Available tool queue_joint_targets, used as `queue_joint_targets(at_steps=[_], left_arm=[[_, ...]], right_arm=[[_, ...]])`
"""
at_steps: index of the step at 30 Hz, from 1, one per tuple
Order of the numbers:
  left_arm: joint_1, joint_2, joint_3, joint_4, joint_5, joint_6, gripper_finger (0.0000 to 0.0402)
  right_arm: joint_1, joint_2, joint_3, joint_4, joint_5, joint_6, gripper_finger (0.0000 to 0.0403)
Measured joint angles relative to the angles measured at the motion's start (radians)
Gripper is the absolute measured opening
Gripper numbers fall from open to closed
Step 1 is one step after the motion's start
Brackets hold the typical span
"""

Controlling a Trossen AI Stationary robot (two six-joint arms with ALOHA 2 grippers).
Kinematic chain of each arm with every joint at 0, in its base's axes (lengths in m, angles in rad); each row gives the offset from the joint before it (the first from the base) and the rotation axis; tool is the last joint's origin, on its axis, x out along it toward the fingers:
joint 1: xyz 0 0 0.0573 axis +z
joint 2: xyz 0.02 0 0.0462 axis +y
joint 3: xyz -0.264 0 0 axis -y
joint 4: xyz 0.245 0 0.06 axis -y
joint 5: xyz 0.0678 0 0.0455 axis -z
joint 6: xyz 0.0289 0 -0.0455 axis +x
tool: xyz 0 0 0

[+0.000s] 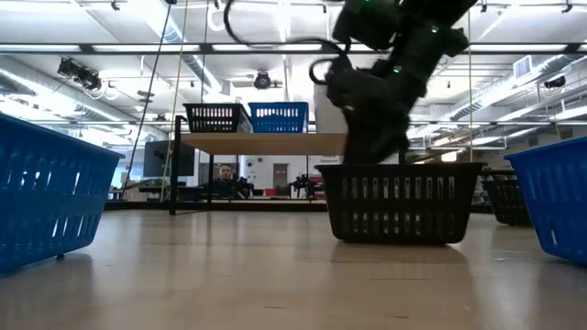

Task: Stack baskets on shelf by color
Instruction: Stack the bottom black bin on top of the other black bin on the shelf

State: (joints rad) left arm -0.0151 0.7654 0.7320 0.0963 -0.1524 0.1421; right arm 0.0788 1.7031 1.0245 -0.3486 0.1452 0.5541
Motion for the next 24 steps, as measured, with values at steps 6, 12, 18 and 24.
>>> queue_joint_targets(at_steps=[6, 12, 18, 24], left_arm=[[0.0, 0.0, 0.0, -0.001, 0.0, 0.0, 0.0117], [-0.01, 0.0, 0.0, -0.016, 0.0, -0.005, 0.0117], [-0.029, 0.0, 0.0, 0.005, 0.0, 0.0, 0.0117], [-0.035, 0.0, 0.0, 0.005, 0.0, 0.0, 0.0117]], right_arm=[[-0.012, 0.0, 0.006, 0.167, 0.038, -0.087, 0.0153], [0.002, -0.003, 0.131, -0.108, -0.151, -0.085, 0.0153], [0.122, -0.004, 0.214, -0.394, -0.215, -0.065, 0.0153], [0.236, -0.004, 0.217, -0.487, -0.187, 0.061, 0.0153]])
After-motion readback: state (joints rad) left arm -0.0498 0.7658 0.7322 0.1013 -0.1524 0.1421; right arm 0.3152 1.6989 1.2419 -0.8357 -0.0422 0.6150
